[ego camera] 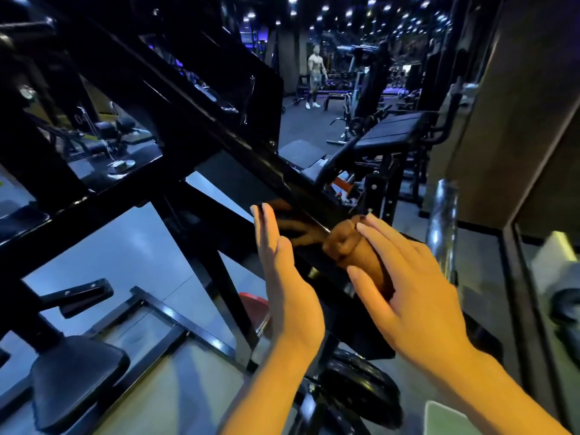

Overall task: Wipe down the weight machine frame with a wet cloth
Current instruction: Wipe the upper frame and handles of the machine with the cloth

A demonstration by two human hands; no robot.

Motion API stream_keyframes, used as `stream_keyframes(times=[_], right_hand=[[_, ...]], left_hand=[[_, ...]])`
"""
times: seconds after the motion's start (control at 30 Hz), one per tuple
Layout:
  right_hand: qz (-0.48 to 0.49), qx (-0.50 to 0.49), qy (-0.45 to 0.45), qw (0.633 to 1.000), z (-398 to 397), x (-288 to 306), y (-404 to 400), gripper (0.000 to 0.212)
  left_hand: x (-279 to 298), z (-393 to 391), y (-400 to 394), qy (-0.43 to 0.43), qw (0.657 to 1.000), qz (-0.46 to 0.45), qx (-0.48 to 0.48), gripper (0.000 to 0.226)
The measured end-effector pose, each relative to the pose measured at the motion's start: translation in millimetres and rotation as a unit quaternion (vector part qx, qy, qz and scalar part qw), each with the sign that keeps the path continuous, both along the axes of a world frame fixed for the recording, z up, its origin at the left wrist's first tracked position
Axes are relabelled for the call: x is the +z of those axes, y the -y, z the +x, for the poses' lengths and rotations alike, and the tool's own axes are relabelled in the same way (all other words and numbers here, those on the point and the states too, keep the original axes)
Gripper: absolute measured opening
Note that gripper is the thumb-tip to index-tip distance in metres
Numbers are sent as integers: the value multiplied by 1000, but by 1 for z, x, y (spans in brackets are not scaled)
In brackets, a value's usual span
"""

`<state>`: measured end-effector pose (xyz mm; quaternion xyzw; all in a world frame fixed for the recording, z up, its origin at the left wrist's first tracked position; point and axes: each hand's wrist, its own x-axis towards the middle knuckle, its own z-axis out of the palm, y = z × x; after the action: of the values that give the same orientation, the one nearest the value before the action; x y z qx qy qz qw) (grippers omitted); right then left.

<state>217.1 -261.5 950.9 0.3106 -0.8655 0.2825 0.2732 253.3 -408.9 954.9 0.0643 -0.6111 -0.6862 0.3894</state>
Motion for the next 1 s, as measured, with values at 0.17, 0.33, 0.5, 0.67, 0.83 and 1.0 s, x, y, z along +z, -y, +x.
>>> stream_keyframes(times=[0.17, 0.33, 0.5, 0.67, 0.83, 1.0], right_hand=[[-2, -5, -4, 1000, -7, 19, 33, 59], [0, 31, 0, 1000, -19, 43, 63, 61], [-15, 38, 16, 999, -9, 13, 13, 59], [34, -33, -8, 999, 5, -9, -8, 64], [32, 27, -17, 999, -17, 32, 53, 63], [34, 54, -24, 998, -9, 4, 6, 66]], left_hand=[[-1, 1, 3, 5, 999, -36, -25, 54], [0, 1, 5, -14, 1000, 5, 0, 47], [-7, -6, 0, 4, 998, -40, 54, 48], [-7, -3, 2, 23, 998, -54, 26, 48], [6, 4, -1, 21, 999, -20, 16, 52], [2, 8, -10, 23, 999, -30, 34, 57]])
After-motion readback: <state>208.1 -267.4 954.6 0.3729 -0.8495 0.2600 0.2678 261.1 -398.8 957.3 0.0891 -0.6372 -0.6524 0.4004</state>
